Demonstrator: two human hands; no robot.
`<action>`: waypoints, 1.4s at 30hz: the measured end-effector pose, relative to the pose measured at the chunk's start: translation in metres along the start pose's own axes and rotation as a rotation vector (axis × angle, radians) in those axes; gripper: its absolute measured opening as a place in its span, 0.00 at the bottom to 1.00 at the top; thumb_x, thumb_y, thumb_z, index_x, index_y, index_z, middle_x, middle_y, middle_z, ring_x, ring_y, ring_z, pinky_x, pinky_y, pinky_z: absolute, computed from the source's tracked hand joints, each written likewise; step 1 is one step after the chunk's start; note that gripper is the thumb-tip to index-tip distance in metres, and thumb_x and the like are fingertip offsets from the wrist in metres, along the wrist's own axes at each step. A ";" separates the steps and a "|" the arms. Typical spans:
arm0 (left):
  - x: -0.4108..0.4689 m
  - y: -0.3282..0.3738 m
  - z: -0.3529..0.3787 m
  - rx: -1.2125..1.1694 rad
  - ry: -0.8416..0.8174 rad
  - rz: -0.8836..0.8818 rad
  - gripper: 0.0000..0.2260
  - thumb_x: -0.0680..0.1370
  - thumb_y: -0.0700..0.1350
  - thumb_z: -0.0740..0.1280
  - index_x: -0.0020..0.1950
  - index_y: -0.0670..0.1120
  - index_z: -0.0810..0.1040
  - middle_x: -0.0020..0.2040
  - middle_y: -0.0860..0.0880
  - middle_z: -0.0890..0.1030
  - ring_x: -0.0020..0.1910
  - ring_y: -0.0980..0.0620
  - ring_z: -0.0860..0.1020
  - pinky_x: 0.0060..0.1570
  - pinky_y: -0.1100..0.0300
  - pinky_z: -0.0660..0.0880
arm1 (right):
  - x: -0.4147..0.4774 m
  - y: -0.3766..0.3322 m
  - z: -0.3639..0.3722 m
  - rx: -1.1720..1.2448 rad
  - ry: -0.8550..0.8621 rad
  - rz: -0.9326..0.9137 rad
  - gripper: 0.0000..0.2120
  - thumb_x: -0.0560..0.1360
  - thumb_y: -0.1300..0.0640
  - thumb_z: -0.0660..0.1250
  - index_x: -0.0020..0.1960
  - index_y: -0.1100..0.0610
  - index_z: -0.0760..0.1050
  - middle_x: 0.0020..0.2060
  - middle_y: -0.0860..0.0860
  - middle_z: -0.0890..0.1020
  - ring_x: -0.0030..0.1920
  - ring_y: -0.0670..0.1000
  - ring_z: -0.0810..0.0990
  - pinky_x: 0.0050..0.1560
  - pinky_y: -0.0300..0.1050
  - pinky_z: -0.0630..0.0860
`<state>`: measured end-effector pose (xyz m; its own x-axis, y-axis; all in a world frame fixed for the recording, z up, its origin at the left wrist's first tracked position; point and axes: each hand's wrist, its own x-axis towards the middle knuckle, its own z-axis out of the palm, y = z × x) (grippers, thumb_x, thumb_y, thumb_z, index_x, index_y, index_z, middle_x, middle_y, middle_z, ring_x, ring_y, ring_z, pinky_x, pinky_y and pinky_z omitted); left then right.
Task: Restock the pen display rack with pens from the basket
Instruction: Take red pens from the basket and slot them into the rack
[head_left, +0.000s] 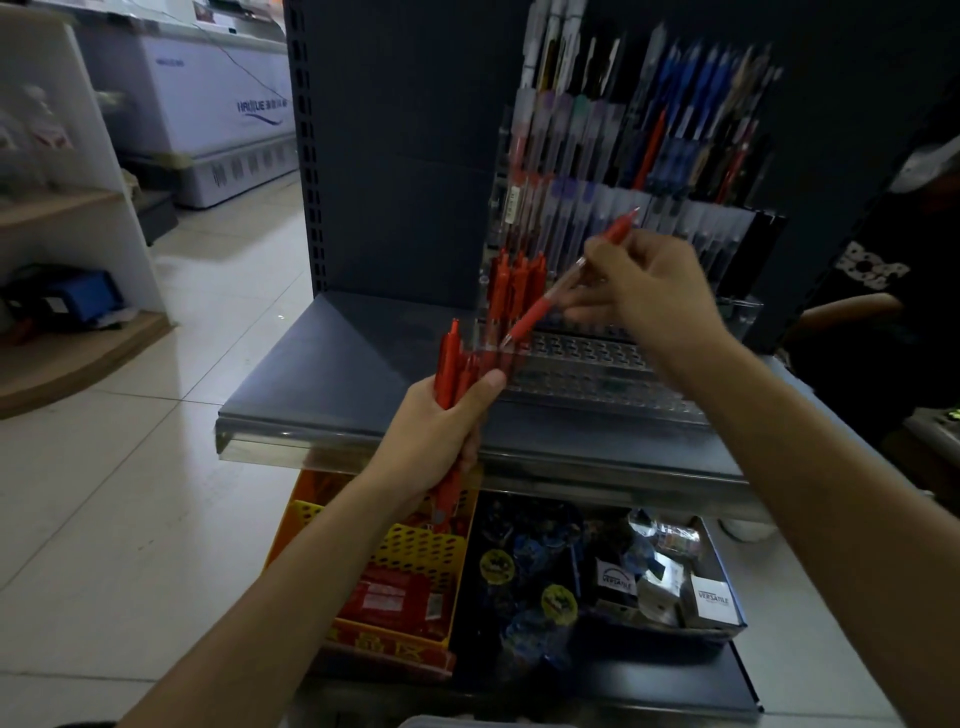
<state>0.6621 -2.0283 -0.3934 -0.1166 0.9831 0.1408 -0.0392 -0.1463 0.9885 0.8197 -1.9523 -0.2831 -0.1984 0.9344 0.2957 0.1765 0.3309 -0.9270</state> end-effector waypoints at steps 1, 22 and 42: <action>0.000 0.000 0.000 -0.009 -0.002 -0.014 0.15 0.78 0.53 0.67 0.38 0.45 0.68 0.27 0.49 0.69 0.25 0.52 0.68 0.27 0.59 0.69 | 0.004 0.000 -0.003 -0.052 0.040 -0.039 0.06 0.82 0.57 0.61 0.49 0.59 0.74 0.40 0.57 0.84 0.38 0.53 0.86 0.40 0.43 0.83; 0.006 0.002 -0.002 -0.502 -0.192 -0.062 0.10 0.77 0.32 0.61 0.57 0.41 0.73 0.40 0.48 0.78 0.33 0.54 0.75 0.34 0.60 0.76 | 0.017 0.045 0.025 -0.601 0.123 -0.153 0.11 0.78 0.49 0.68 0.42 0.56 0.76 0.32 0.49 0.79 0.34 0.49 0.78 0.40 0.46 0.76; 0.007 -0.002 0.007 -0.360 -0.006 -0.019 0.10 0.81 0.46 0.61 0.62 0.45 0.72 0.41 0.49 0.82 0.33 0.52 0.79 0.39 0.53 0.80 | 0.011 0.057 0.034 -0.613 0.033 -0.062 0.10 0.76 0.50 0.70 0.40 0.55 0.76 0.34 0.49 0.79 0.38 0.50 0.79 0.40 0.46 0.75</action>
<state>0.6686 -2.0199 -0.3937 -0.1064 0.9866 0.1238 -0.3885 -0.1559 0.9082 0.7945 -1.9279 -0.3407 -0.1977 0.9115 0.3608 0.6897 0.3909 -0.6095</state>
